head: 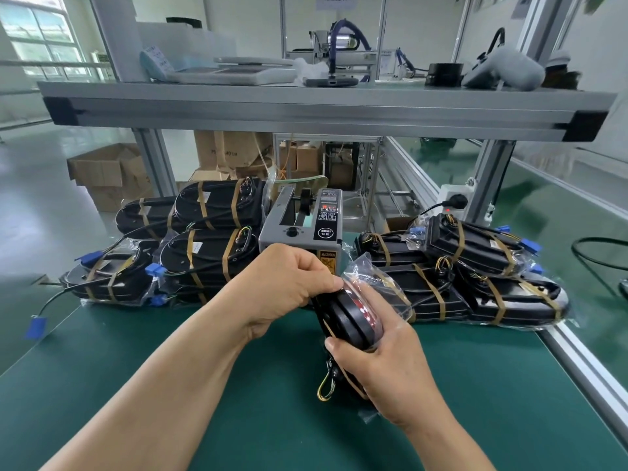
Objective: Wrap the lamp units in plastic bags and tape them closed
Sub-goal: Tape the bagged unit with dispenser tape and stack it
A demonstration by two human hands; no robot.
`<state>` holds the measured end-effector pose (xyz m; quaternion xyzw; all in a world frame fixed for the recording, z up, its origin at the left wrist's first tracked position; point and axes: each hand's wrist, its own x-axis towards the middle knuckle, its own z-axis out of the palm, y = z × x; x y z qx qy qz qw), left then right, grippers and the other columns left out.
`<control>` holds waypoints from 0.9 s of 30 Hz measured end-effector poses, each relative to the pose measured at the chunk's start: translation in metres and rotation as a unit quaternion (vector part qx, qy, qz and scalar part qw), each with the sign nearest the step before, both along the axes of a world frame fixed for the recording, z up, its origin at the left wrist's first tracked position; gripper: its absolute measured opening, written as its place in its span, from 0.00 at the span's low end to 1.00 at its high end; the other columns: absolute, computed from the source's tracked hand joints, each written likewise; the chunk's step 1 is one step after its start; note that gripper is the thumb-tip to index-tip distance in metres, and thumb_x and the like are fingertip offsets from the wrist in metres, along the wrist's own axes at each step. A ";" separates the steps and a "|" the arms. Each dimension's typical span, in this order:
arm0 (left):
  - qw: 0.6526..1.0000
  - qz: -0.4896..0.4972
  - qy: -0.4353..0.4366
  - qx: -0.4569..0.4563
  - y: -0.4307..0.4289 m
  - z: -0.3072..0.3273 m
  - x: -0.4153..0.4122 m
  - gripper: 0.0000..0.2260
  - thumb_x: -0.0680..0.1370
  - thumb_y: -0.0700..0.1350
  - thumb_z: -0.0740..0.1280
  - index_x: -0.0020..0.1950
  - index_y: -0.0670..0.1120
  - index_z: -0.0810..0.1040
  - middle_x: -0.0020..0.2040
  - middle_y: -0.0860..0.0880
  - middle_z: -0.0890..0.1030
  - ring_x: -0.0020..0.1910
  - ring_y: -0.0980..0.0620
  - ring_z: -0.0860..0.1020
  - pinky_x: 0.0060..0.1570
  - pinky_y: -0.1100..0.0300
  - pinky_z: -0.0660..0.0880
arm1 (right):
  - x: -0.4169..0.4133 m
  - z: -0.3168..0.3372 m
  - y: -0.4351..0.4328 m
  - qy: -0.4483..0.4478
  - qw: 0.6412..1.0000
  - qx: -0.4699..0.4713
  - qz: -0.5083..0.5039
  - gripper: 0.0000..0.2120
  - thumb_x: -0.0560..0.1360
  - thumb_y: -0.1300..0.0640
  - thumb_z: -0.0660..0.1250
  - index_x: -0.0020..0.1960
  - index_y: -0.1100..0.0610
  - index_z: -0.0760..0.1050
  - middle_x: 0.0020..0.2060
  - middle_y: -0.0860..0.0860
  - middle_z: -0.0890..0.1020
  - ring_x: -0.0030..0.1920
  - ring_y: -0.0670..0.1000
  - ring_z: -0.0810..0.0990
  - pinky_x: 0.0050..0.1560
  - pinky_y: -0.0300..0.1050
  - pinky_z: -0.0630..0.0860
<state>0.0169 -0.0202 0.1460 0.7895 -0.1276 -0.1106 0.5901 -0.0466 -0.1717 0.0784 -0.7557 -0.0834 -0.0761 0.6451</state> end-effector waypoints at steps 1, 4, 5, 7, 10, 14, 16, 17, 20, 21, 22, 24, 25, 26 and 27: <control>1.000 0.001 0.000 -0.006 0.000 -0.001 0.001 0.13 0.73 0.40 0.75 0.29 0.47 0.79 0.25 0.54 0.75 0.19 0.62 0.69 0.22 0.73 0.64 | 0.000 0.000 0.000 -0.002 1.000 -0.004 -0.002 0.28 0.67 0.59 0.73 0.53 0.27 0.75 0.43 0.51 0.86 0.44 0.60 0.82 0.48 0.52 0.81; 1.000 0.005 -0.004 -0.016 0.000 -0.004 0.002 0.15 0.73 0.39 0.75 0.27 0.48 0.78 0.26 0.53 0.75 0.19 0.62 0.68 0.22 0.73 0.64 | 0.001 -0.002 0.000 -0.011 1.000 -0.007 -0.004 0.27 0.65 0.57 0.73 0.54 0.28 0.75 0.43 0.49 0.86 0.44 0.57 0.83 0.48 0.48 0.81; 1.000 0.007 -0.006 -0.018 0.000 -0.004 0.002 0.14 0.73 0.39 0.75 0.28 0.47 0.79 0.27 0.53 0.76 0.19 0.62 0.68 0.22 0.73 0.64 | 0.002 -0.003 0.000 -0.011 1.000 -0.008 -0.004 0.27 0.65 0.57 0.73 0.55 0.29 0.75 0.43 0.48 0.86 0.44 0.57 0.83 0.48 0.48 0.81; 1.000 0.009 -0.012 -0.020 0.000 -0.006 0.003 0.14 0.72 0.38 0.76 0.28 0.47 0.79 0.27 0.53 0.76 0.19 0.62 0.68 0.22 0.74 0.64 | 0.003 -0.005 0.000 -0.010 1.000 -0.011 -0.006 0.27 0.65 0.56 0.73 0.55 0.29 0.75 0.43 0.48 0.86 0.45 0.56 0.83 0.48 0.49 0.81; 0.999 0.015 -0.032 -0.009 0.000 -0.007 0.002 0.12 0.71 0.40 0.76 0.30 0.48 0.79 0.26 0.55 0.76 0.21 0.63 0.70 0.23 0.74 0.65 | 0.003 -0.006 -0.001 -0.013 1.000 -0.013 -0.006 0.27 0.66 0.58 0.73 0.57 0.32 0.76 0.43 0.48 0.86 0.45 0.55 0.83 0.48 0.47 0.81; 0.998 0.061 -0.032 -0.006 -0.001 -0.019 0.003 0.07 0.71 0.43 0.76 0.42 0.49 0.79 0.29 0.58 0.77 0.26 0.64 0.73 0.26 0.73 0.67 | 0.003 -0.005 -0.003 -0.020 1.000 -0.012 -0.002 0.32 0.69 0.67 0.74 0.55 0.28 0.76 0.43 0.47 0.86 0.40 0.48 0.83 0.45 0.38 0.80; 0.996 0.079 -0.032 -0.014 -0.006 -0.026 0.002 0.05 0.73 0.43 0.72 0.40 0.49 0.78 0.26 0.60 0.74 0.24 0.65 0.71 0.25 0.73 0.66 | 0.003 -0.003 -0.003 -0.028 0.999 -0.020 0.001 0.33 0.69 0.68 0.74 0.54 0.28 0.76 0.42 0.47 0.86 0.39 0.43 0.81 0.42 0.33 0.77; 0.995 0.090 -0.035 -0.019 -0.008 -0.028 0.002 0.05 0.75 0.43 0.71 0.39 0.49 0.78 0.25 0.60 0.73 0.23 0.65 0.70 0.24 0.74 0.66 | 0.002 -0.003 -0.003 -0.031 0.999 -0.022 0.001 0.33 0.69 0.68 0.74 0.54 0.28 0.76 0.42 0.45 0.85 0.39 0.42 0.82 0.42 0.31 0.77; 0.992 0.112 -0.045 -0.043 -0.012 -0.034 0.000 0.07 0.74 0.46 0.72 0.36 0.51 0.78 0.27 0.60 0.75 0.25 0.65 0.71 0.25 0.73 0.66 | 0.003 -0.004 -0.003 -0.041 0.999 -0.029 -0.004 0.35 0.68 0.67 0.75 0.53 0.26 0.75 0.44 0.44 0.86 0.44 0.47 0.83 0.44 0.33 0.78; 0.991 0.116 -0.042 -0.048 -0.013 -0.035 -0.002 0.06 0.72 0.49 0.73 0.37 0.52 0.78 0.29 0.58 0.75 0.28 0.64 0.72 0.27 0.72 0.67 | 0.003 -0.004 -0.003 -0.042 0.999 -0.030 -0.003 0.34 0.68 0.66 0.75 0.53 0.26 0.75 0.44 0.46 0.86 0.44 0.50 0.83 0.45 0.38 0.78; 0.991 0.122 -0.038 -0.049 -0.014 -0.037 -0.004 0.06 0.69 0.53 0.73 0.39 0.54 0.78 0.32 0.56 0.75 0.31 0.61 0.72 0.30 0.69 0.69 | 0.003 -0.005 -0.003 -0.043 0.999 -0.030 0.000 0.33 0.68 0.65 0.74 0.53 0.26 0.75 0.43 0.46 0.86 0.45 0.52 0.83 0.45 0.40 0.79; 0.990 0.126 -0.018 -0.064 -0.016 -0.041 -0.009 0.13 0.63 0.58 0.73 0.44 0.56 0.78 0.35 0.52 0.73 0.35 0.56 0.73 0.36 0.60 0.73 | 0.004 -0.007 -0.003 -0.048 0.998 -0.027 0.003 0.31 0.67 0.62 0.74 0.53 0.26 0.75 0.43 0.45 0.86 0.44 0.49 0.84 0.44 0.36 0.79; 0.989 0.124 0.000 -0.083 -0.016 -0.042 -0.011 0.16 0.62 0.59 0.74 0.46 0.57 0.78 0.36 0.51 0.74 0.36 0.55 0.75 0.38 0.56 0.76 | 0.004 -0.008 -0.003 -0.049 0.998 -0.028 0.000 0.30 0.67 0.62 0.74 0.54 0.27 0.75 0.43 0.44 0.86 0.44 0.46 0.84 0.43 0.33 0.78; 0.987 0.116 0.021 -0.106 -0.016 -0.044 -0.013 0.19 0.61 0.58 0.74 0.49 0.57 0.78 0.37 0.50 0.76 0.37 0.55 0.77 0.38 0.55 0.78 | 0.005 -0.010 -0.003 -0.049 0.998 -0.031 -0.004 0.29 0.67 0.61 0.73 0.54 0.28 0.75 0.43 0.43 0.86 0.44 0.45 0.84 0.43 0.32 0.78; 0.985 0.104 0.044 -0.129 -0.015 -0.045 -0.017 0.21 0.61 0.57 0.75 0.52 0.56 0.77 0.38 0.50 0.79 0.37 0.55 0.80 0.37 0.57 0.79 | 0.005 -0.011 -0.002 -0.052 0.998 -0.034 -0.009 0.28 0.66 0.60 0.74 0.55 0.30 0.76 0.43 0.44 0.86 0.43 0.46 0.85 0.43 0.34 0.78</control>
